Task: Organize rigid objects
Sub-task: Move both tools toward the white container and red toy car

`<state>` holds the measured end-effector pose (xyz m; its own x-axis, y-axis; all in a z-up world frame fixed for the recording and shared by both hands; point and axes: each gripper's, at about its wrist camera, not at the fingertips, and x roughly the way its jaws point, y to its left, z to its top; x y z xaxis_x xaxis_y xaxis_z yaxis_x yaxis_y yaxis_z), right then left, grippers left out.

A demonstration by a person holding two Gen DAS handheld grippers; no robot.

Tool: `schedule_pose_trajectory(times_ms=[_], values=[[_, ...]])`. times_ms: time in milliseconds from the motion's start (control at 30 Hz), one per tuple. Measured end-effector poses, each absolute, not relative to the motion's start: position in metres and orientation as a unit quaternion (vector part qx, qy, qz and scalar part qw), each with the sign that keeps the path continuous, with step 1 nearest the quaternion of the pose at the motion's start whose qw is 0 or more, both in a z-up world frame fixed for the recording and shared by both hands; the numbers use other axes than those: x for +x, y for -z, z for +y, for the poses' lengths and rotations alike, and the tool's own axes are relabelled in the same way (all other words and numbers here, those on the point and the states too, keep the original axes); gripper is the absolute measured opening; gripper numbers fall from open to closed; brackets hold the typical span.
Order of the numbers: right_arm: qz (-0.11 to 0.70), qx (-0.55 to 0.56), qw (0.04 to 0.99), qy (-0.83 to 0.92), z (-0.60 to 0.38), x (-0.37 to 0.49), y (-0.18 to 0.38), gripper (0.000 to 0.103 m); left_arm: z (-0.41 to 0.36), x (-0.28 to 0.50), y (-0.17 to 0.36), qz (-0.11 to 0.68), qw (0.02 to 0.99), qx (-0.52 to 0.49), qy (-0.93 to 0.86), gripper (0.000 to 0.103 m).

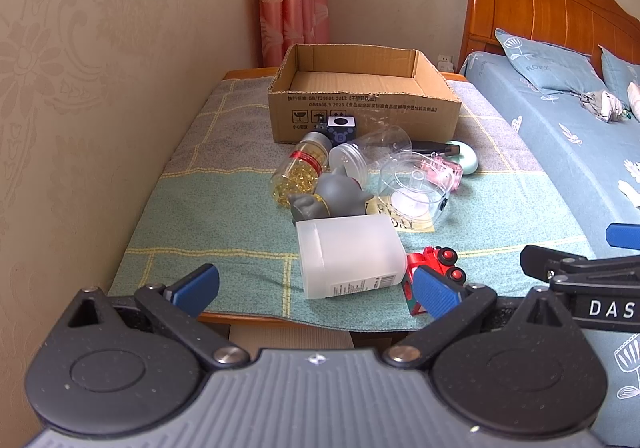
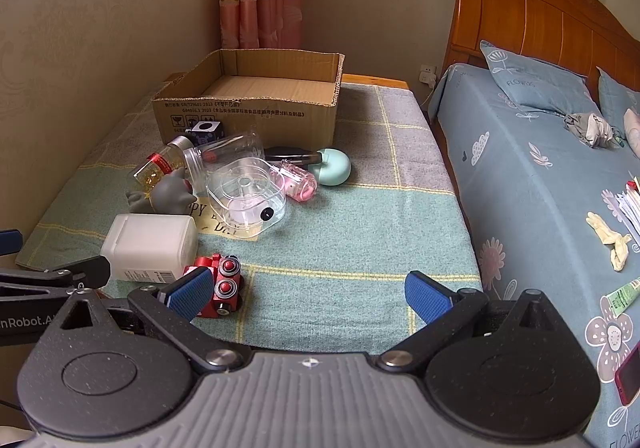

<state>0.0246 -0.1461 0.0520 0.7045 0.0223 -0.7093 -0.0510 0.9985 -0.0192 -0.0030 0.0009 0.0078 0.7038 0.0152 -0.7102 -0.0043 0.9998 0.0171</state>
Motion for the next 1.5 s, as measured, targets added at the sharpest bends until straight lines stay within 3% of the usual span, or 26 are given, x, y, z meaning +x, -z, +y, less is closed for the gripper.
schedule_pose_trajectory(times_ms=[733, 1500], values=[[0.378, -0.039, 0.924, -0.040, -0.147, 0.032, -0.047, 0.103, -0.001, 0.003, -0.007, 0.375, 0.927, 0.017, 0.012, 0.102], [0.367, -0.121, 0.888, -0.249, -0.116, 0.065, 0.008, 0.103, 0.022, 0.036, 0.010, 0.376, 0.925, 0.024, 0.037, 0.102]])
